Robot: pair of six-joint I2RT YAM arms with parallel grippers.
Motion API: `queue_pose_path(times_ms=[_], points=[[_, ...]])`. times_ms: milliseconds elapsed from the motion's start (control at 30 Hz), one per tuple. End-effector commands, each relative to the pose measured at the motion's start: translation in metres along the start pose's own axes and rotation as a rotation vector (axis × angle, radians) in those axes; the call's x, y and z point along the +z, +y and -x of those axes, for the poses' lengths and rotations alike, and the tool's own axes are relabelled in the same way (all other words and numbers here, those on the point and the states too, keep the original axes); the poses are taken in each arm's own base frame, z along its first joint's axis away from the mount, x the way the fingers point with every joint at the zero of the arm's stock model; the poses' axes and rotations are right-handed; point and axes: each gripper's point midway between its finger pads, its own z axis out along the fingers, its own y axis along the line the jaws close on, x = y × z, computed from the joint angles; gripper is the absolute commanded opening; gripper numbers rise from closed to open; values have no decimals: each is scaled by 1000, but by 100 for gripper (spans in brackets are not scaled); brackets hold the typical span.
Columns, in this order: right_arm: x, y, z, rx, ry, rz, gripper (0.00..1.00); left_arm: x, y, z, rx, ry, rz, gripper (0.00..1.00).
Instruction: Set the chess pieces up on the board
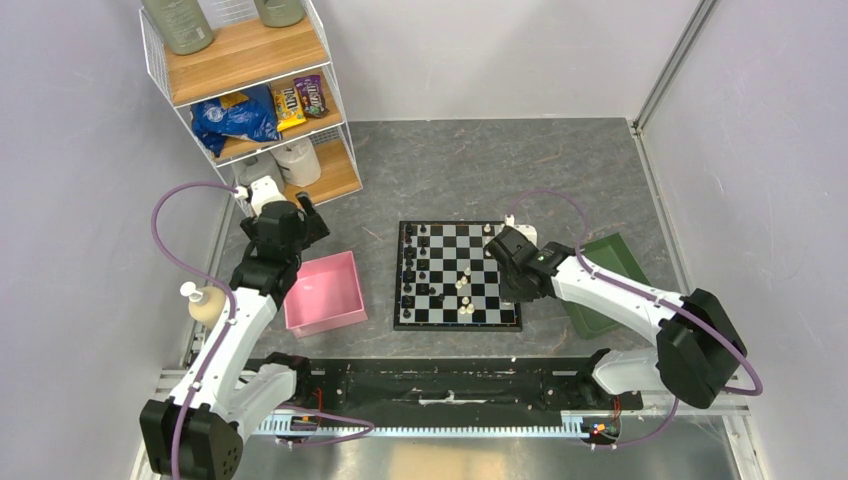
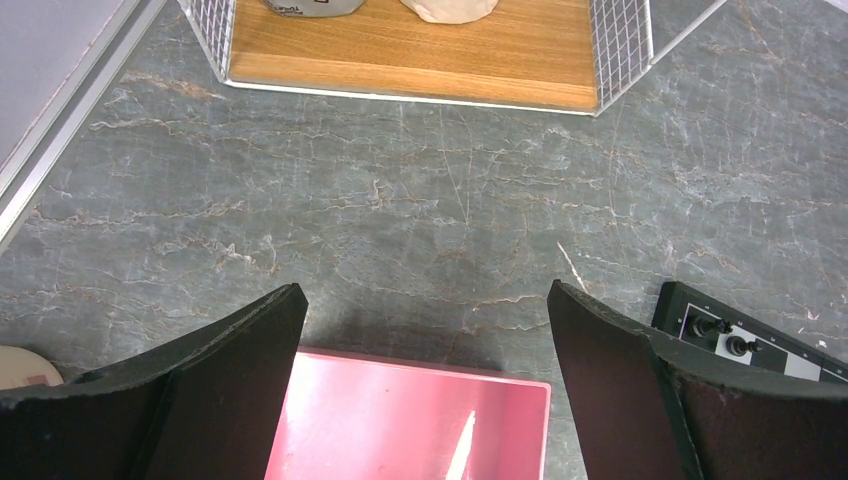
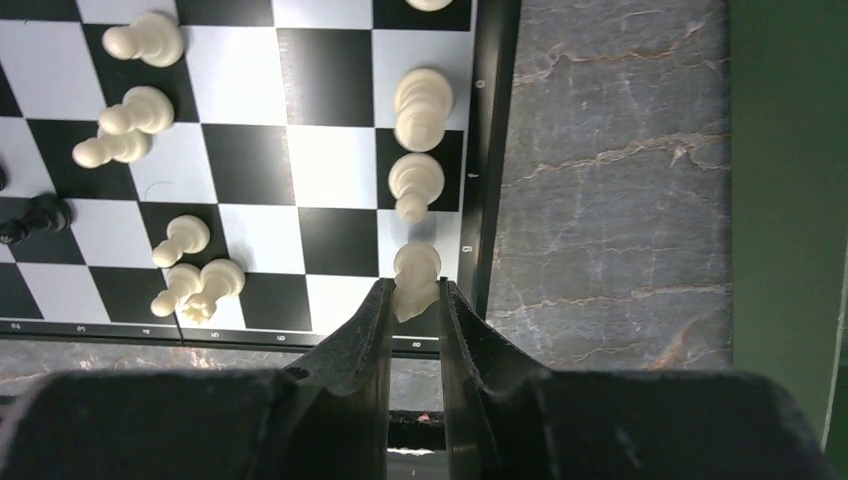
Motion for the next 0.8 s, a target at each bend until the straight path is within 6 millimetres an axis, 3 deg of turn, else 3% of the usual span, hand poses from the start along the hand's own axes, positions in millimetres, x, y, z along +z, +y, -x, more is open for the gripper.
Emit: queue_pose_path(times_ms=[0,433,767], points=[[2,-2,7,14,-19,18,24,-3,-4,14,-17,-45,-19,100],[11,-1,-1,17,15,31,26,-2,-5,12,-19,-39,-22,100],[13,0,0,14,16,29,35,-1,-2,9,-14,-37,-13,100]])
